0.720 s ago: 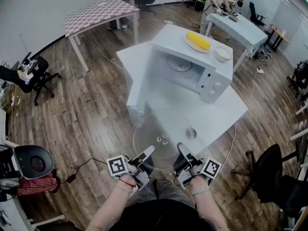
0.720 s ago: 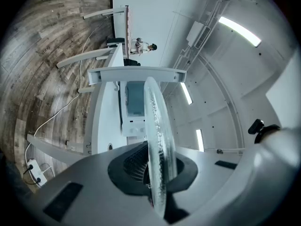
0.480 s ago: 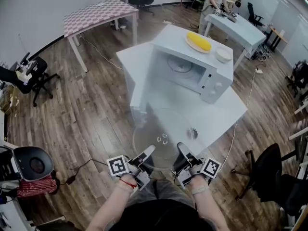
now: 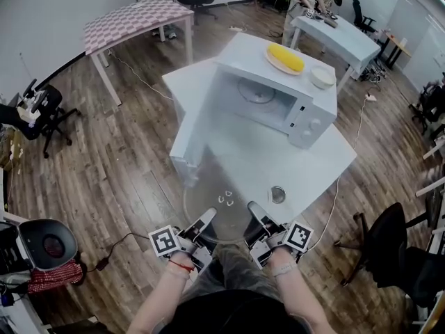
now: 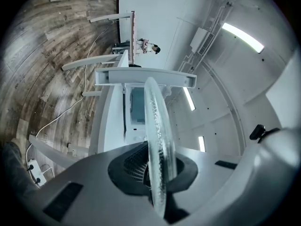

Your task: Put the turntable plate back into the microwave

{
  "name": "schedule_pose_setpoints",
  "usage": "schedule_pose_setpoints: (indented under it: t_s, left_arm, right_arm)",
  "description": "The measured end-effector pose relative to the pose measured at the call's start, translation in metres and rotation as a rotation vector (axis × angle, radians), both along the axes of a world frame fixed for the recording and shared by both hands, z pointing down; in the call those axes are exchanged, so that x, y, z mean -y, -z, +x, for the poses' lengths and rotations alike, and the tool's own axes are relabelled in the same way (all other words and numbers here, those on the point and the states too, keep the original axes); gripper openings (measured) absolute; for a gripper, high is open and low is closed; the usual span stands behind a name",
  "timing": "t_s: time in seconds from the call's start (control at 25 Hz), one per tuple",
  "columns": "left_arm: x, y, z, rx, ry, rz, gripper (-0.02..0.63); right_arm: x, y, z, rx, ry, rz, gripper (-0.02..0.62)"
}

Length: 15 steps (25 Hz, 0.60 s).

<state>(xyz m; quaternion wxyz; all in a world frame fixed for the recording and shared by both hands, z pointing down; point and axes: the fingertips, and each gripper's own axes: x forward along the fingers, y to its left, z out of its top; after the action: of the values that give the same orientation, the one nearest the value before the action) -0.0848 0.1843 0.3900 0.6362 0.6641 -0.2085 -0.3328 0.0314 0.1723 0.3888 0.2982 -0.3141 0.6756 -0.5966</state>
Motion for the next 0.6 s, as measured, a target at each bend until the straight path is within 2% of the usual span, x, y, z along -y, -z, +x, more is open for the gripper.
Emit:
schedule_pose_setpoints:
  t_s: [0.28, 0.6]
  left_arm:
    - [0.034, -0.01, 0.0, 0.003, 0.052, -0.023, 0.032]
    - [0.094, -0.018, 0.021, 0.042, 0.058, -0.024, 0.032]
  right_arm:
    - [0.04, -0.009, -0.002, 0.009, 0.036, -0.017, 0.04]
    - [0.1, -0.021, 0.02, 0.019, 0.04, -0.04, 0.04]
